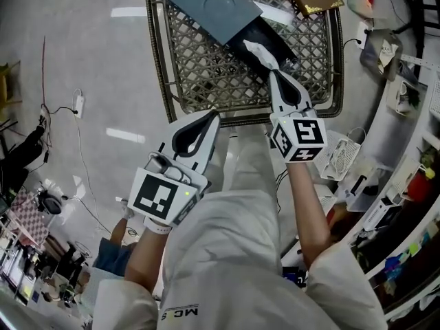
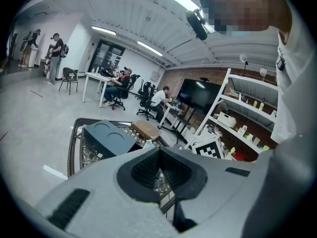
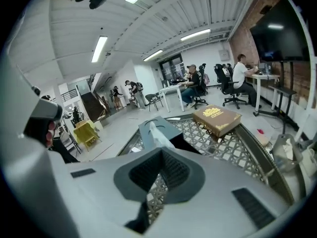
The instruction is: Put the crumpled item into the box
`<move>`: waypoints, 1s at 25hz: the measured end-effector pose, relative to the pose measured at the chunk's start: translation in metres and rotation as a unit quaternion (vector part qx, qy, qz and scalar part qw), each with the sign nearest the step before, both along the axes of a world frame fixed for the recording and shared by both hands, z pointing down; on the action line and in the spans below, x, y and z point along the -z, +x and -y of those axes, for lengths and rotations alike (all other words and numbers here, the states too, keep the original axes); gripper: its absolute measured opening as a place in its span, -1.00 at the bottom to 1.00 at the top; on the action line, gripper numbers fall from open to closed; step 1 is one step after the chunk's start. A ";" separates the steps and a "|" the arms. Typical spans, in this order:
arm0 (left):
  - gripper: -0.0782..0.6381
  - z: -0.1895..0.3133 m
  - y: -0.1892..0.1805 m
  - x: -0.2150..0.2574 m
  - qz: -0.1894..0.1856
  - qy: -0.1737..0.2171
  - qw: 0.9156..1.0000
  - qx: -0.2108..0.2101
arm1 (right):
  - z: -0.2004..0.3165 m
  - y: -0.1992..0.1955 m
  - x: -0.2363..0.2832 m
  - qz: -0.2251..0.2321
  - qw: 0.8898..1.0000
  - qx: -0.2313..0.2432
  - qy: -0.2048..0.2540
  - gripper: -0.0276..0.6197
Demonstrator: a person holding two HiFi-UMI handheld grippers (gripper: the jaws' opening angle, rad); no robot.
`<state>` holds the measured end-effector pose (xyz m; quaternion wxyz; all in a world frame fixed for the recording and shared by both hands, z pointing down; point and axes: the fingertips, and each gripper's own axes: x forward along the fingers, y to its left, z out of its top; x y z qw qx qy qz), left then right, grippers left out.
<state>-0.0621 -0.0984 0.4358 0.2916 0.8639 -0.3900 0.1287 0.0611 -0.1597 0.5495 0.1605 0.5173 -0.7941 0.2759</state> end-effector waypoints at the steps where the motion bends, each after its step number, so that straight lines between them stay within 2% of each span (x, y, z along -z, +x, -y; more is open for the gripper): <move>1: -0.72 0.000 0.001 -0.003 0.000 -0.003 1.000 0.000 | 0.000 -0.002 -0.006 0.007 1.000 -0.002 -0.008 -0.87; 6: -0.72 0.002 0.002 -0.018 -0.004 -0.017 1.000 0.004 | 0.003 -0.008 -0.038 0.033 0.998 -0.009 -0.048 -0.87; 12: -0.72 0.005 0.010 -0.023 -0.013 -0.029 0.999 0.009 | 0.007 0.004 -0.063 0.007 0.997 -0.015 -0.080 -0.87; 19: -0.72 0.010 0.016 -0.026 -0.019 -0.035 0.999 0.010 | 0.015 0.019 -0.074 -0.054 0.995 -0.013 -0.087 -0.86; 25: -0.72 0.014 0.021 -0.031 -0.015 -0.035 0.999 0.002 | 0.020 0.023 -0.073 -0.045 0.995 -0.023 -0.080 -0.81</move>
